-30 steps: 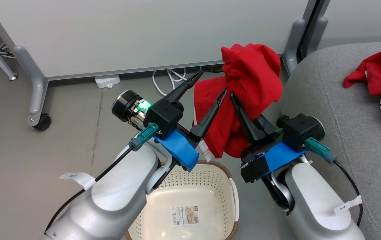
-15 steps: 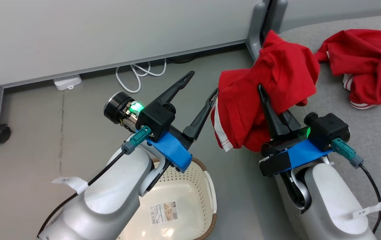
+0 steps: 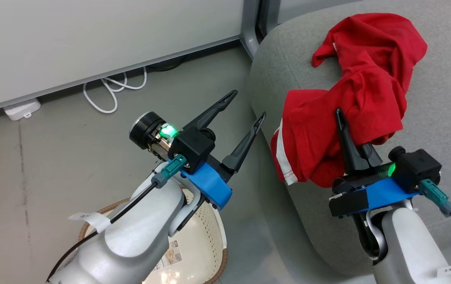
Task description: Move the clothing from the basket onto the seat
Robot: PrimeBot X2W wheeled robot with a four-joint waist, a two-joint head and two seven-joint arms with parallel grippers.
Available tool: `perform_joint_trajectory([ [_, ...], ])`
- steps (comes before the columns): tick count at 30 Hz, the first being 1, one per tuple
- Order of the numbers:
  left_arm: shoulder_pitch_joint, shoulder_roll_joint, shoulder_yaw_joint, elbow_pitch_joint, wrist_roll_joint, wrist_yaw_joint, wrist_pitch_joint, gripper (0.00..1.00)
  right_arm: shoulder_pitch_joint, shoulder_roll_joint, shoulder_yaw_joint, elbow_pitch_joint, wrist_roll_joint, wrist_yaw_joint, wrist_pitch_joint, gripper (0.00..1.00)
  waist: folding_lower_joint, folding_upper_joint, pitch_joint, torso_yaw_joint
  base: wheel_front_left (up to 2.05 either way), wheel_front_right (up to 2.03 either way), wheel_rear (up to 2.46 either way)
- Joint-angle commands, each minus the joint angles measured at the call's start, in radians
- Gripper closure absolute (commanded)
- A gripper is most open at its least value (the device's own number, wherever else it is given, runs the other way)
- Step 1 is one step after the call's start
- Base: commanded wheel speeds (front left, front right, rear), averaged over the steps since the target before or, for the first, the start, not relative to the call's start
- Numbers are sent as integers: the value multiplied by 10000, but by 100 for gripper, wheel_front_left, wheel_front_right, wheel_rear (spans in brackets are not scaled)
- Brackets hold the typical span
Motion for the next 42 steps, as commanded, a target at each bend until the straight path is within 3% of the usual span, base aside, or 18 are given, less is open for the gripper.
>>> perform_joint_trajectory([
  [1, 23, 3, -20, -21, 59, -14, -43, 0, 167, -3, -110, -120, -24, 5, -4, 100, 0, 0, 112, -270, 0, 0, 0],
  [9, -129, -22, -194, 29, 80, -56, -44, 0, 523, -2, -306, -397, 196, 5, -4, 100, 0, 0, 295, -895, 0, 0, 0],
  [18, -184, -12, -196, -54, 111, -46, -45, 0, 688, -3, -454, -736, 296, 5, -4, 100, 0, 0, 406, -1087, 0, 0, 0],
  [29, -316, 168, -37, -399, 271, -41, -46, 0, -1261, -24, -966, -1299, -461, 5, -5, 100, 0, 0, 1040, -720, 0, 0, 0],
  [34, -568, 288, -15, -577, 466, -73, -46, 0, -2786, -553, -1685, -1542, -866, 5, -4, 100, 0, 0, 1724, -389, 0, 0, 0],
  [42, -1408, 511, -128, -840, 794, -171, 22, 0, -5416, -2073, -3216, -1409, -894, 4, -4, 100, 0, 0, 3450, 221, 0, 0, 0],
])
